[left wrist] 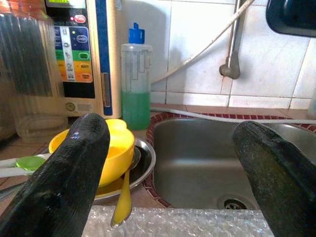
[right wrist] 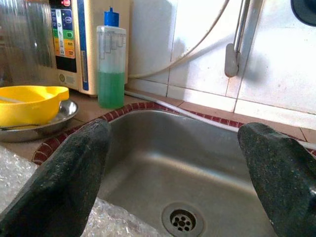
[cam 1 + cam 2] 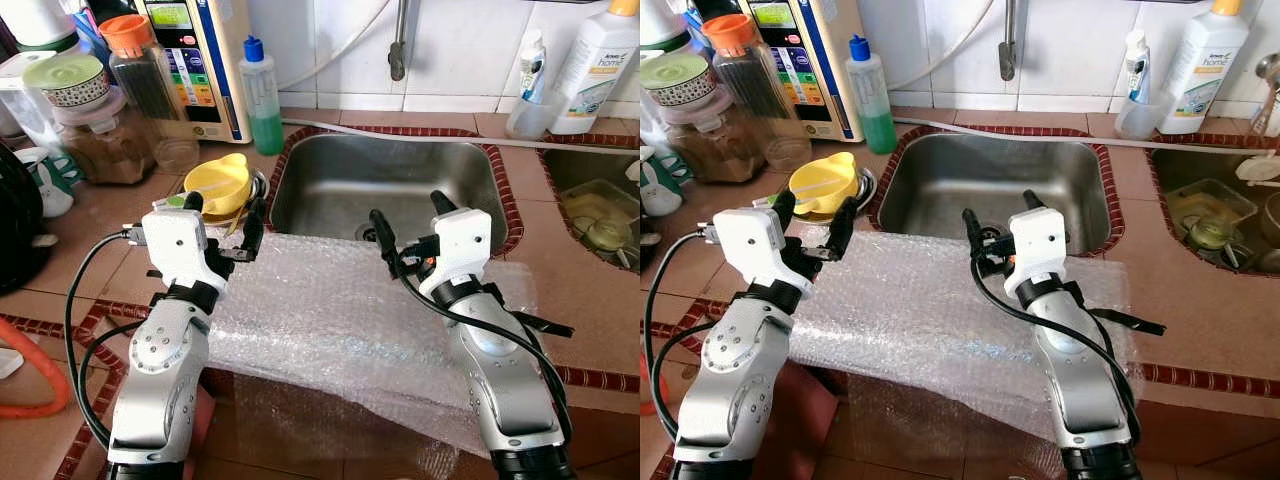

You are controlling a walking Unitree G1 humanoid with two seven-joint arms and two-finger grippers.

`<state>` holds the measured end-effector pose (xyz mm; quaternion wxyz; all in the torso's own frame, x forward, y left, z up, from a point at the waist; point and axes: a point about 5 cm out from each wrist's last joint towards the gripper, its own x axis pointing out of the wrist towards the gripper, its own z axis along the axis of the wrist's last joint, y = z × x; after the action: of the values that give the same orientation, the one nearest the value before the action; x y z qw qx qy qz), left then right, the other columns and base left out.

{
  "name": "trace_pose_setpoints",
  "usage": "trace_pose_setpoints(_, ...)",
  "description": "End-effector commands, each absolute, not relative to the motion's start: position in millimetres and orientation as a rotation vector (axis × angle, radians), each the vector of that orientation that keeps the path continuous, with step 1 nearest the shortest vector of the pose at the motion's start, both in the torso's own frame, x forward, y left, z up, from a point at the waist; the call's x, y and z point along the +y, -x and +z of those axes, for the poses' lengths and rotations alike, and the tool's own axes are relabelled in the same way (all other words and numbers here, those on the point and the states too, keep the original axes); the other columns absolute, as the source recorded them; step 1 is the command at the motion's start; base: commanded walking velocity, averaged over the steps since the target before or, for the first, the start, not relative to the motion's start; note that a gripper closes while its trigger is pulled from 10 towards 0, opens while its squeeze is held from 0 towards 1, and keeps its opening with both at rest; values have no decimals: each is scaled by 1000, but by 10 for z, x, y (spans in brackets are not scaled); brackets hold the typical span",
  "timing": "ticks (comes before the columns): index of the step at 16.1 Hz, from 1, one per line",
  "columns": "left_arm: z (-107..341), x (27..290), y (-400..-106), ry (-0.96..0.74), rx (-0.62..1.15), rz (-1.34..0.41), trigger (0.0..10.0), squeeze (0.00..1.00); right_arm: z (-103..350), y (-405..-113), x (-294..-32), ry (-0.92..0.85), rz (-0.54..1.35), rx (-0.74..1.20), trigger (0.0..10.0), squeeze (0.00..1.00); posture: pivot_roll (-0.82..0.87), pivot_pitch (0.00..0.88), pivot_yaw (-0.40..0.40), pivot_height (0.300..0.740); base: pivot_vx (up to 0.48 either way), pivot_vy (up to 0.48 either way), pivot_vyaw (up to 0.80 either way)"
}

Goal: Kitchen organization

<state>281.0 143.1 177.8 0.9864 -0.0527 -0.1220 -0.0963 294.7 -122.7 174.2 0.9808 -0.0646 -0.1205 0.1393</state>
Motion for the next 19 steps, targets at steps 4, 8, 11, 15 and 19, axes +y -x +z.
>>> trace_pose_setpoints(4,1777,1437,-2797,95,-244,-215,10000,0,1729,-2933,-1194,131,286,-248,10000,0,-211,87,98,740,260,0,0)
trace_pose_setpoints(8,1769,1422,-2788,88,-243,-229,10000,0,1720,-2933,-1195,139,287,-250,10000,0,-210,87,98,740,320,0,0)
trace_pose_setpoints(11,1766,1420,-2788,86,-241,-229,10000,0,1711,-2925,-1205,143,287,-248,10000,0,-212,87,97,740,328,0,0)
trace_pose_setpoints(15,1747,1432,-2790,91,-228,-208,10000,0,1710,-2923,-1202,149,290,-249,10000,0,-212,86,95,740,149,0,0)
trace_pose_setpoints(19,1767,1479,-2792,90,-243,-182,10000,0,1692,-2913,-1209,154,294,-246,10000,0,-210,87,95,740,0,0,0)
